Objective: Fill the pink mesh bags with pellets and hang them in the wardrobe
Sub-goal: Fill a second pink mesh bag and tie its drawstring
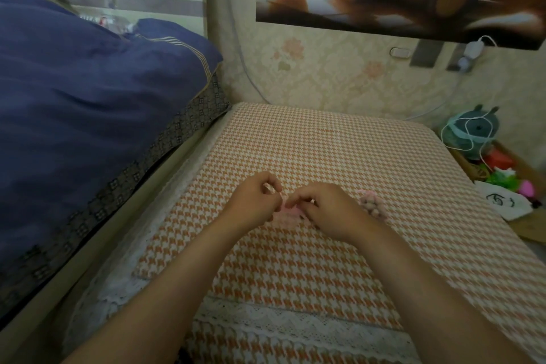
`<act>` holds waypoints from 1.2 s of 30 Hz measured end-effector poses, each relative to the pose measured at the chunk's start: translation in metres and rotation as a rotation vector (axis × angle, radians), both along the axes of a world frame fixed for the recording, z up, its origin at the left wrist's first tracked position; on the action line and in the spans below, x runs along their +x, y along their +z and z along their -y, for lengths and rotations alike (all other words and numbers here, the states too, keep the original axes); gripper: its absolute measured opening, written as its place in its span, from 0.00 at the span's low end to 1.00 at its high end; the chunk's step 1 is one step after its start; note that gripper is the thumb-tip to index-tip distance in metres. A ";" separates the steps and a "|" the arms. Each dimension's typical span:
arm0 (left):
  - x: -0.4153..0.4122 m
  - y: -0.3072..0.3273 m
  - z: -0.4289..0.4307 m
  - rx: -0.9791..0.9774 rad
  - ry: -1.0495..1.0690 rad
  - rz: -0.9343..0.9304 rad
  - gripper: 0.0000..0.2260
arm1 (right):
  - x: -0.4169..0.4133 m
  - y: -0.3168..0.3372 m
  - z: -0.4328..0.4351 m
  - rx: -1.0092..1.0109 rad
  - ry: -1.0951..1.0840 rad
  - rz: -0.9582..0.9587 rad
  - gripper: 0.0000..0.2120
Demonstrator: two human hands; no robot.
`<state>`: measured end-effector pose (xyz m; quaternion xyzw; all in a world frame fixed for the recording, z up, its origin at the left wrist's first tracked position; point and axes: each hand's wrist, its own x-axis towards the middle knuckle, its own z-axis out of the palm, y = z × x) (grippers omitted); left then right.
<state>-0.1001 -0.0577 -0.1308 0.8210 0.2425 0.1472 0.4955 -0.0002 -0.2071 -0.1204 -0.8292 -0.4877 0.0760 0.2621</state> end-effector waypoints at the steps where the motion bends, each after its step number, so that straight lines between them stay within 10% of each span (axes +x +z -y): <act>1: 0.000 0.000 0.000 0.018 -0.030 0.009 0.07 | 0.000 0.001 0.000 -0.032 0.006 0.015 0.12; 9: -0.004 0.000 -0.003 0.084 -0.195 -0.013 0.16 | 0.000 0.006 0.007 -0.171 0.011 0.012 0.08; 21: -0.013 0.000 -0.011 0.335 -0.468 -0.101 0.03 | 0.003 0.002 0.012 -0.161 0.103 -0.127 0.02; 36: -0.016 0.000 -0.021 0.408 -0.416 -0.133 0.07 | 0.005 -0.002 0.017 -0.139 0.123 -0.114 0.10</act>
